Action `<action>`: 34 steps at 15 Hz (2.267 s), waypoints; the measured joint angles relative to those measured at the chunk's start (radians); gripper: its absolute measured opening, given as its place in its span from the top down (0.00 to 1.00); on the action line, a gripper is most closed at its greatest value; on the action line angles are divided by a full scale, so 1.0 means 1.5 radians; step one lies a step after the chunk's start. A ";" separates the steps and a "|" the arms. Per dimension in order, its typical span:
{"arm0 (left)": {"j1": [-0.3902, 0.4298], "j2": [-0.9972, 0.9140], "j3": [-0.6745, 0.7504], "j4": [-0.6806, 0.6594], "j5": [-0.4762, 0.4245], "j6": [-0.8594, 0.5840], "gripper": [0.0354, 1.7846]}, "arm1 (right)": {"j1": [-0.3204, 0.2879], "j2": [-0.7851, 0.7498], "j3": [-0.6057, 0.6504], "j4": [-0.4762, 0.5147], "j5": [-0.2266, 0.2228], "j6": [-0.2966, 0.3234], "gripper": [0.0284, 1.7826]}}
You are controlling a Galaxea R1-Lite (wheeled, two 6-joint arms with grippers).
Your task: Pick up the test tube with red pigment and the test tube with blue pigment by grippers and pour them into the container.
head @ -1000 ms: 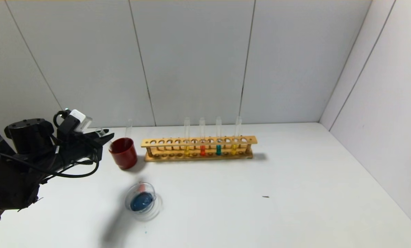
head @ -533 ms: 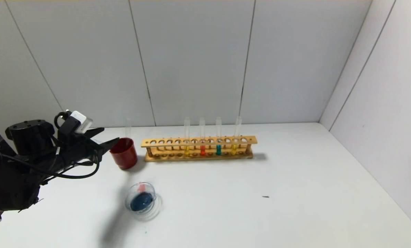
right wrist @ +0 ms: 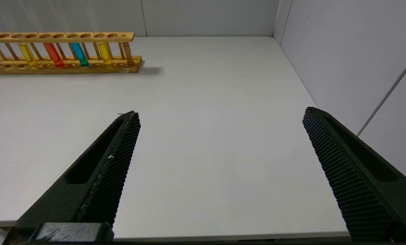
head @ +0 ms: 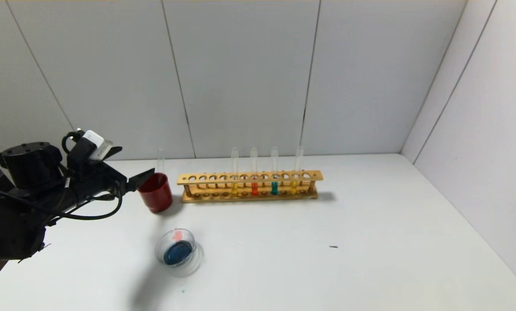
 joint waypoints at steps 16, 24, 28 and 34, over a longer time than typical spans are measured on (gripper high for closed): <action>-0.024 -0.848 -0.095 0.702 0.319 -0.109 0.02 | 0.000 0.000 0.000 0.000 0.000 0.000 0.02; -0.105 -1.094 -0.031 0.872 0.283 -0.175 0.02 | 0.000 0.000 0.000 0.000 0.000 0.000 0.02; -0.094 -1.186 0.062 0.864 0.287 -0.181 0.02 | 0.000 0.000 0.000 0.000 0.000 0.000 0.02; -0.089 -1.267 0.338 0.723 0.355 -0.199 0.02 | 0.000 0.000 0.000 0.000 0.000 0.000 0.02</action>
